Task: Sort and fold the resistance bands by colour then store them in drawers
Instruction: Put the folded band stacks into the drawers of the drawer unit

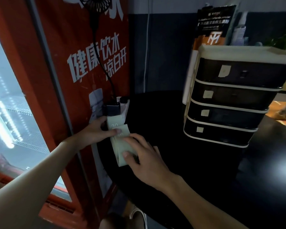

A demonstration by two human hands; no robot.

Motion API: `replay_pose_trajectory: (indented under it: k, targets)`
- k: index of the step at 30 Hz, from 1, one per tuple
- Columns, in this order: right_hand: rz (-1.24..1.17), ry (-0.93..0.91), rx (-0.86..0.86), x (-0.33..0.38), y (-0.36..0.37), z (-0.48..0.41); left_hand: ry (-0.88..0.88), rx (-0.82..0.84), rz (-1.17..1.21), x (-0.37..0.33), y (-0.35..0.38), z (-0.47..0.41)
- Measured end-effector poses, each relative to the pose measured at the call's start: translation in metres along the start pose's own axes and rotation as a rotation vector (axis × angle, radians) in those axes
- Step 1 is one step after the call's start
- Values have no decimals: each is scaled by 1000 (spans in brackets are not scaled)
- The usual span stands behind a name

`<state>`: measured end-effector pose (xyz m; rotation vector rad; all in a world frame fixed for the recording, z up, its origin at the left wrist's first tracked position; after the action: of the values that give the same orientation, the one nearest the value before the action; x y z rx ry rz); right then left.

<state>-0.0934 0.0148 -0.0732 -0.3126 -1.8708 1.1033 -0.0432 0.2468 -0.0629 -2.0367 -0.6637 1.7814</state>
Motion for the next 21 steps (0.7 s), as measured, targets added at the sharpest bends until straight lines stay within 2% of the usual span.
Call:
replay_pose_trajectory:
  k: [8,21]
  targets:
    - [16,-1,-16,0,-1,2,104,-87,-27,-12,5,5]
    - [-87,9,-50,-3,1,-1,206,-196,74,-18,9,15]
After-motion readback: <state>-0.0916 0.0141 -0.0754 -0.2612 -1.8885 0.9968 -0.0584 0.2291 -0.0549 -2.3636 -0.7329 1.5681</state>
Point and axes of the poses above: each hand's wrist, its own z-axis away from the middle knuckle, its own y-axis out of the palm, x = y × z, the point moved 3 cm from there along -z, towards the middle knuckle, and after that the axes turned 7 degrees about y, right-handed, at the moved point
